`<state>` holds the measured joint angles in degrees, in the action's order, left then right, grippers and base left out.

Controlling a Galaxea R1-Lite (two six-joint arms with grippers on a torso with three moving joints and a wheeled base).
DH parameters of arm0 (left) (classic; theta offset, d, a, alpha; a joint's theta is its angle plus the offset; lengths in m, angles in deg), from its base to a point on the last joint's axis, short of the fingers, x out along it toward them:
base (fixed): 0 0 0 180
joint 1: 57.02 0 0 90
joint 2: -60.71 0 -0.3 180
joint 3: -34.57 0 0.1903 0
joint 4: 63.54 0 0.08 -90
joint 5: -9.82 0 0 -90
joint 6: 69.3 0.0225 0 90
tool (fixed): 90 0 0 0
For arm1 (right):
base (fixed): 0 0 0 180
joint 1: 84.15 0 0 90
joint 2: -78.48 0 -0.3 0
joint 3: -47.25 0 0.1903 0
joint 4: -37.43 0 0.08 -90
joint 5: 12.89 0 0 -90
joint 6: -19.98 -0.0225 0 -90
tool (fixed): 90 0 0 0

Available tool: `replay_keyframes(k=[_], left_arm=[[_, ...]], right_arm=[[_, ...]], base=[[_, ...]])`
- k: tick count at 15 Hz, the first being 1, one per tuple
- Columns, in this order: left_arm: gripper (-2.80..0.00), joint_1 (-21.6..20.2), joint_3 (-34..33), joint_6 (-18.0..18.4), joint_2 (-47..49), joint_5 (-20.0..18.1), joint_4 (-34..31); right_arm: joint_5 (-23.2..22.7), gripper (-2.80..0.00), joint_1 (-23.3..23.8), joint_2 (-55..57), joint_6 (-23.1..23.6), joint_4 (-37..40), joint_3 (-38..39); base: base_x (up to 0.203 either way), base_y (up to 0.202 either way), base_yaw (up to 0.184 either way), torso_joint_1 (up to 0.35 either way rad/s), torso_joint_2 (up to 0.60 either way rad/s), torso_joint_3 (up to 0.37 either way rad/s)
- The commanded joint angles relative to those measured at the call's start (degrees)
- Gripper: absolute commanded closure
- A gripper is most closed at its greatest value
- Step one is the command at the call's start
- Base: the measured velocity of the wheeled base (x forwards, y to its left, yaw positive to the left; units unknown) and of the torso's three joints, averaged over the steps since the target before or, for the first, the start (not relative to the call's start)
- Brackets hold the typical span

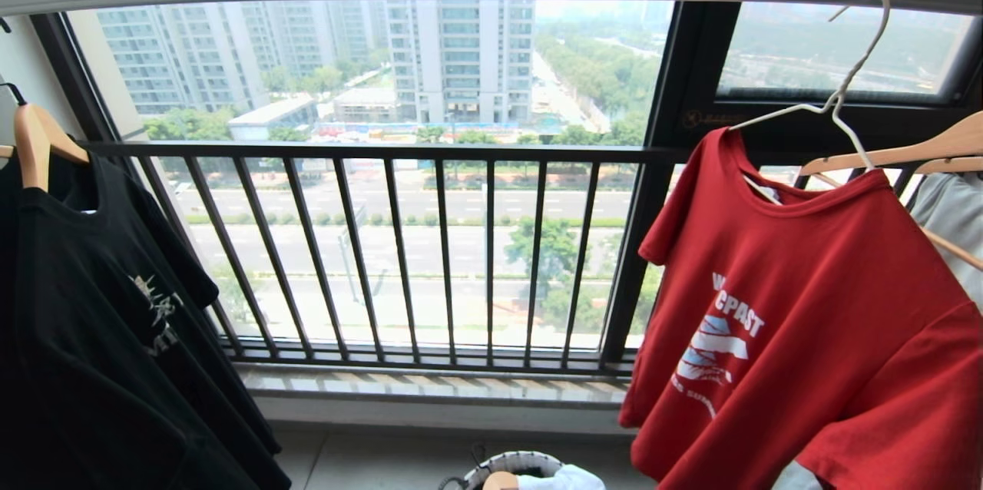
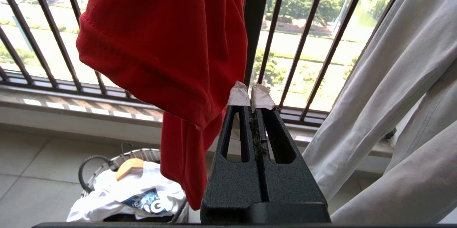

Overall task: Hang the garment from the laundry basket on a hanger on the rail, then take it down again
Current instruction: Take the clothes off the clothes rack

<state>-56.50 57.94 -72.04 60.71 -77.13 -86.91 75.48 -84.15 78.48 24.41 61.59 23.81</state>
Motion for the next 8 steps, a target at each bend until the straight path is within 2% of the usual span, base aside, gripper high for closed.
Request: replay_keyframes(k=[1, 8], left_arm=[[0.00, 0.0, 0.0, 0.0, 0.1, 0.0, 0.0], [0.00, 0.0, 0.0, 0.0, 0.1, 0.0, 0.0]], right_arm=[[0.0, 0.00, 0.0, -0.1, 0.1, 0.0, 0.0], [-0.1, 0.00, 0.0, 0.0, -0.6, 0.1, -0.1]], base=[[0.000, 0.000, 0.000, 0.000, 0.00, 0.000], [0.000, 0.000, 0.000, 0.000, 0.00, 0.000]])
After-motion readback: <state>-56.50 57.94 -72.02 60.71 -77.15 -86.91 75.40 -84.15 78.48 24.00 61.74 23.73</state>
